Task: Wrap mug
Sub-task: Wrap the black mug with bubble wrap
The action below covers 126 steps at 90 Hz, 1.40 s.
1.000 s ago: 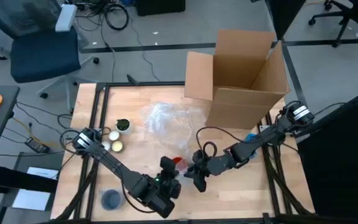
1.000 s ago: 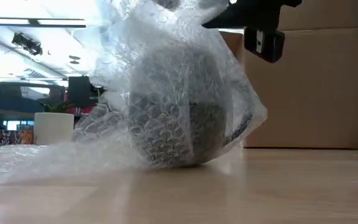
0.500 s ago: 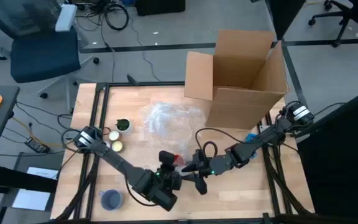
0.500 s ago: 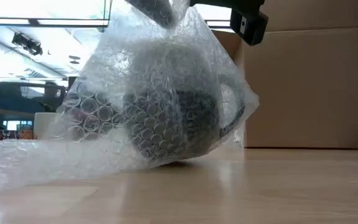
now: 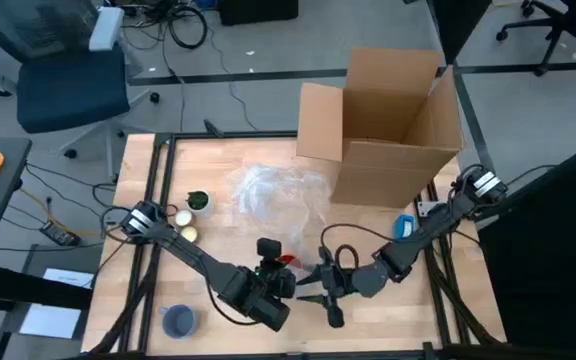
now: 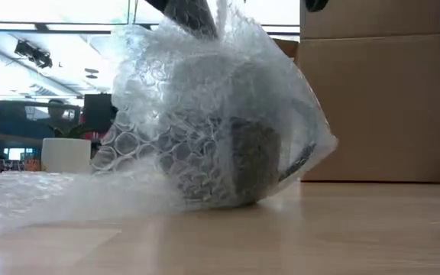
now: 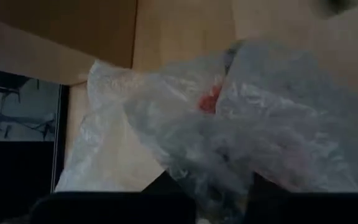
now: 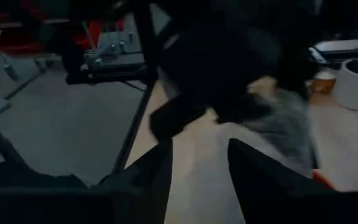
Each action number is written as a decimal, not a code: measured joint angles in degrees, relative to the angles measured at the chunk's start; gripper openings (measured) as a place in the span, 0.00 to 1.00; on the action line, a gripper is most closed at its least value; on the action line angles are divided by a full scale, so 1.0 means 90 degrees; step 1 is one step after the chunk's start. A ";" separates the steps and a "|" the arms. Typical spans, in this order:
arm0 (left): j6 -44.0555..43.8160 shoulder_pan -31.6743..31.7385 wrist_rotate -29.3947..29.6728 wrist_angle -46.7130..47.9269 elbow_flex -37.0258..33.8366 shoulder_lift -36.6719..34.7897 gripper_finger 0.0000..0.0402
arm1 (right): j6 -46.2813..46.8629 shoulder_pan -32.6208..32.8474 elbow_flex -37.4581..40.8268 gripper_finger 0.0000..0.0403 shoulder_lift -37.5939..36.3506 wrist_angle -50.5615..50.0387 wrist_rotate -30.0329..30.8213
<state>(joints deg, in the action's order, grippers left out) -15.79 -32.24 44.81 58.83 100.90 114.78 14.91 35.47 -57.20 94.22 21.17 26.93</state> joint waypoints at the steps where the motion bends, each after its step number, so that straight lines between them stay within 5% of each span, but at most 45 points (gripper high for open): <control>1: 0.0000 0.0007 -0.0002 -0.0008 0.0000 0.0000 0.00 | 0.0004 0.0005 -0.0002 0.31 0.0014 0.0005 0.0001; 30: -0.0160 0.0248 -0.0606 -0.0245 0.0000 0.0000 0.00 | 0.0587 -0.0251 -0.0001 0.20 0.0580 0.0121 -0.0051; 54: 0.0006 0.0246 -0.0620 -0.0199 0.0017 -0.0002 0.00 | 0.0629 -0.0640 0.0007 0.01 0.0533 -0.0060 -0.0066; 99: -0.0028 0.0216 -0.0608 0.1833 0.0878 -0.0002 0.00 | 0.1433 -0.1135 -0.0003 0.00 0.0757 -0.0605 -0.0477; 126: 0.0041 0.0042 -0.0611 0.1088 0.0740 -0.0010 0.00 | 0.1579 -0.1161 -0.0002 0.00 0.0762 -0.0748 -0.0619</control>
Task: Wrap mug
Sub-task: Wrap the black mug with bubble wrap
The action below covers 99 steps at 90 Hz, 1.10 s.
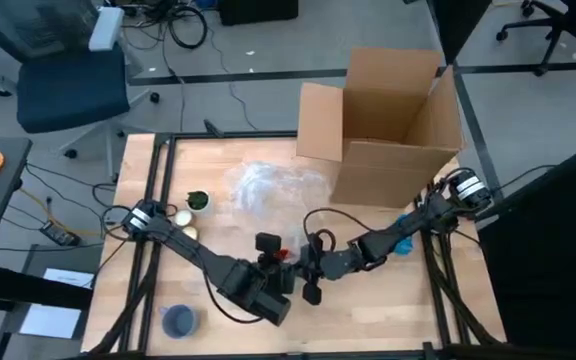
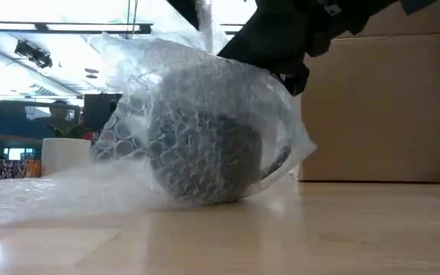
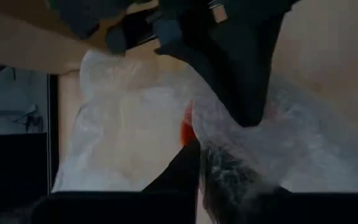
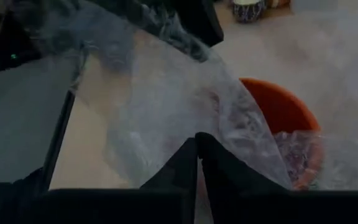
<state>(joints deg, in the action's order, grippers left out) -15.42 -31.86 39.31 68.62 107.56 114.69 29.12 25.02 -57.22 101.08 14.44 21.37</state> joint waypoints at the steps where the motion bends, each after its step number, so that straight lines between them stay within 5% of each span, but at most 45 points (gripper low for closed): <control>1: 0.0000 -0.0002 0.0000 0.0000 -0.0003 0.0000 0.00 | 0.0000 0.0000 0.0001 0.00 0.0000 0.0000 0.0000; 24: 0.0117 -0.0013 0.0005 0.0118 -0.0089 0.0000 0.02 | 0.0079 0.0002 0.0001 0.00 0.0002 -0.0009 0.0002; 44: 0.0182 -0.0019 0.0537 0.0327 -0.0089 0.0000 0.16 | 0.0087 0.0000 0.0006 0.00 0.0005 -0.0012 0.0007; 67: -0.0944 -0.0093 0.0999 0.2356 0.0478 0.0000 0.31 | 0.0179 -0.0054 0.0006 0.00 0.0007 0.0058 0.0080; 99: -0.0310 -0.0508 0.1179 0.1242 0.0525 -0.0107 0.32 | 0.0214 -0.0172 0.0011 0.00 0.0010 0.0007 -0.0040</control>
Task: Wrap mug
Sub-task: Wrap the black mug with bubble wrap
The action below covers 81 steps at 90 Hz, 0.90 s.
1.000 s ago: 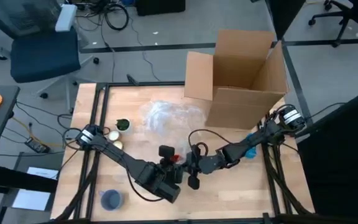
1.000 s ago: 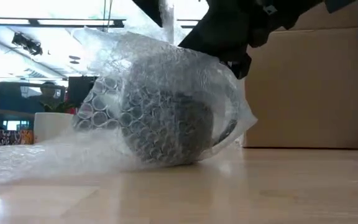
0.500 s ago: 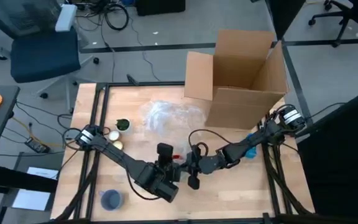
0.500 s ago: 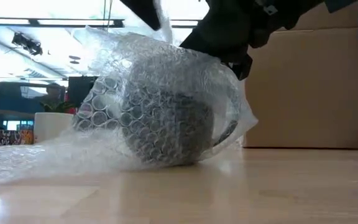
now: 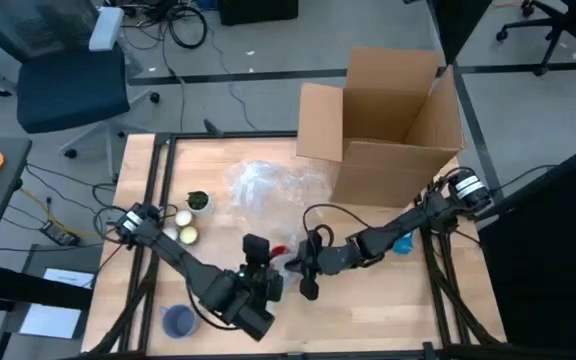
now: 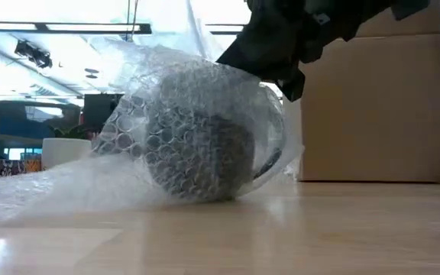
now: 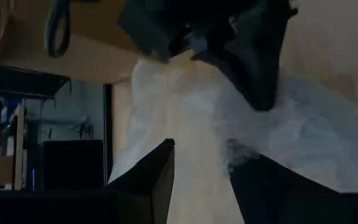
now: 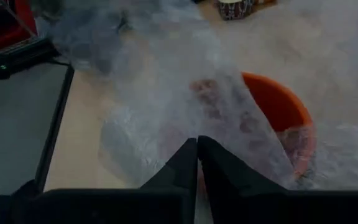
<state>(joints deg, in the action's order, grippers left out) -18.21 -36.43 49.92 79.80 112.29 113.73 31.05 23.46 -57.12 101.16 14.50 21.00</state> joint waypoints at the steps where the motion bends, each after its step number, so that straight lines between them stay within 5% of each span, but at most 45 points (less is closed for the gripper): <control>1: -0.0001 0.0001 0.0003 0.0031 0.0000 0.0000 0.32 | 0.0000 0.0000 0.0000 0.00 0.0000 0.0000 0.0001; 17: -0.0606 -0.0009 0.0193 0.1212 -0.0007 -0.0002 0.32 | -0.0002 0.0000 0.0000 0.00 0.0000 0.0000 -0.0008; 49: -0.0501 -0.0423 -0.0005 0.1102 0.0167 -0.0165 0.32 | 0.0031 -0.0024 0.0000 0.00 0.0000 -0.0017 -0.0013; 66: 0.0131 -0.0727 0.0876 -0.0360 0.0182 -0.0163 0.32 | 0.0036 -0.0033 0.0000 0.00 0.0000 -0.0022 0.0001; 81: 0.0952 -0.0572 0.0026 -0.1606 -0.0325 -0.0151 0.32 | 0.0061 -0.0034 0.0000 0.00 0.0000 -0.0017 0.0023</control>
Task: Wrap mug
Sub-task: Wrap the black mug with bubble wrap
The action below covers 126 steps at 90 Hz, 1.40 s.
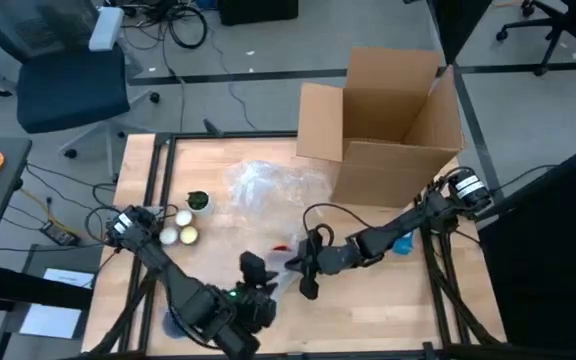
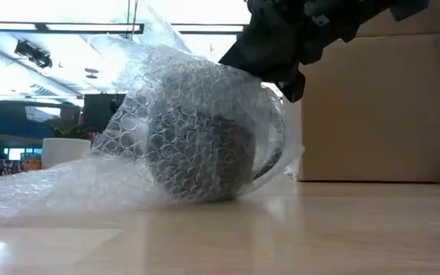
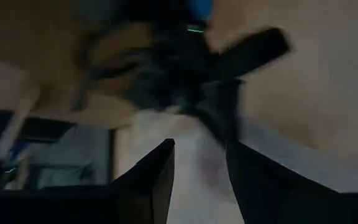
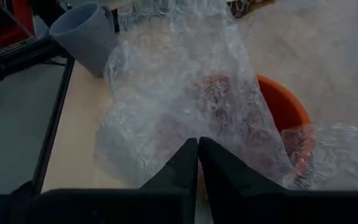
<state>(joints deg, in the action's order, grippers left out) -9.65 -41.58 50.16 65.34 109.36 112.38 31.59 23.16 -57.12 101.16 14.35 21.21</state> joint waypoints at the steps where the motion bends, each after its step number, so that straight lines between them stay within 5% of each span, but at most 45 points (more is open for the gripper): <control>1: 0.0010 0.0014 -0.0061 -0.0039 -0.0042 0.0000 0.32 | 0.0009 0.0000 0.0000 0.00 0.0000 0.0000 0.0002; 30: 0.0142 0.0979 -0.0659 -0.0348 -0.1209 0.0000 0.32 | -0.0019 0.0041 0.0000 0.00 0.0000 0.0000 0.0008; 50: 0.0504 0.1521 -0.1847 -0.1124 -0.1840 -0.0002 0.32 | -0.0424 0.0101 0.0014 0.00 -0.0139 -0.0017 0.0017; 71: 0.0576 0.1687 -0.1873 -0.1643 -0.2096 -0.0007 0.32 | -0.0928 0.0084 0.0010 0.00 -0.0338 0.0017 0.0227; 89: 0.0874 0.1707 -0.1830 -0.2191 -0.2101 -0.0005 0.32 | -0.1139 -0.0196 0.0009 0.00 -0.0323 -0.0162 -0.0465; 112: 0.0913 0.1704 -0.1413 -0.1857 -0.2083 -0.0271 0.32 | -0.1136 -0.0345 -0.0005 0.00 -0.0321 -0.0680 -0.0766; 126: 0.0459 0.1654 -0.1144 -0.0535 -0.1696 -0.0463 0.32 | -0.1141 -0.0378 -0.0005 0.00 -0.0321 -0.0743 -0.0861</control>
<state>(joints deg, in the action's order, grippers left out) -5.52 -26.69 39.86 60.53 94.10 108.21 21.32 19.75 -57.17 98.28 7.66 13.46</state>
